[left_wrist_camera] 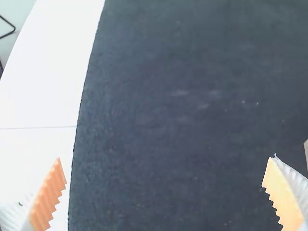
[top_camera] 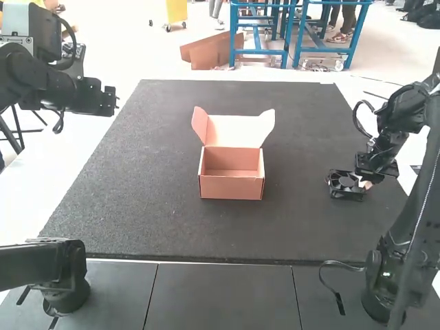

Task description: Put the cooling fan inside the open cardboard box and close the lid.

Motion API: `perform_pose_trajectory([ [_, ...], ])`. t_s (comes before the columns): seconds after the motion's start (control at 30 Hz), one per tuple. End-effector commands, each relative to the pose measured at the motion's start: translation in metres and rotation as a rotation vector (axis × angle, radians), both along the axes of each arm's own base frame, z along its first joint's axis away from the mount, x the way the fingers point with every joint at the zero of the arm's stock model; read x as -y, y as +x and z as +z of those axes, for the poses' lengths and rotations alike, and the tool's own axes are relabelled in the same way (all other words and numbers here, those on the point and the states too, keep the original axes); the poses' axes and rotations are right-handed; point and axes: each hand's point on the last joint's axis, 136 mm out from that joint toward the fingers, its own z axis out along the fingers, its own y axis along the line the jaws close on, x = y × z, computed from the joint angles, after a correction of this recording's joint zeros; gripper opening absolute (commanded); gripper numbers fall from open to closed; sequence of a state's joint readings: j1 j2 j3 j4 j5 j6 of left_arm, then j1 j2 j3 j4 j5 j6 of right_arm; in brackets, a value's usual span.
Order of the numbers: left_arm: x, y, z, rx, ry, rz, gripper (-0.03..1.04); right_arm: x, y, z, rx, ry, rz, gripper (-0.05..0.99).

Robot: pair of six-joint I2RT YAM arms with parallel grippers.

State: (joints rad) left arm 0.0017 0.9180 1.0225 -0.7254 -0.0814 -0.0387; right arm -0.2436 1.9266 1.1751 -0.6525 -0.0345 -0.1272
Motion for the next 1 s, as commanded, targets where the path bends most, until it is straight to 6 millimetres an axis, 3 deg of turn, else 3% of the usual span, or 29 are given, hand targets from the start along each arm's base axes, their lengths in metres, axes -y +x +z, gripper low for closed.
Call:
perform_pose_trajectory([
  [0.0,-0.001,0.001,-0.002,-0.001,0.001,0.009,0.97,-0.002,0.019,0.028,0.096,0.034,-0.041,-0.02],
  [0.17,-0.001,0.002,-0.008,-0.008,0.003,0.007,0.97,-0.010,0.034,0.104,0.232,0.064,-0.043,-0.01],
  [0.37,-0.001,0.003,-0.016,-0.014,0.006,0.004,0.97,-0.022,0.022,0.172,0.313,0.069,-0.069,-0.01],
  [0.57,-0.001,0.004,-0.024,-0.021,0.013,-0.002,0.97,-0.078,0.014,0.232,0.429,0.177,-0.032,-0.01],
  [0.73,-0.001,0.004,-0.031,-0.034,0.017,-0.004,0.97,-0.134,-0.001,0.254,0.404,0.276,-0.012,-0.01],
  [0.97,-0.001,0.003,-0.034,-0.038,0.017,-0.004,0.97,-0.213,-0.033,0.256,0.307,0.361,0.062,-0.01],
])
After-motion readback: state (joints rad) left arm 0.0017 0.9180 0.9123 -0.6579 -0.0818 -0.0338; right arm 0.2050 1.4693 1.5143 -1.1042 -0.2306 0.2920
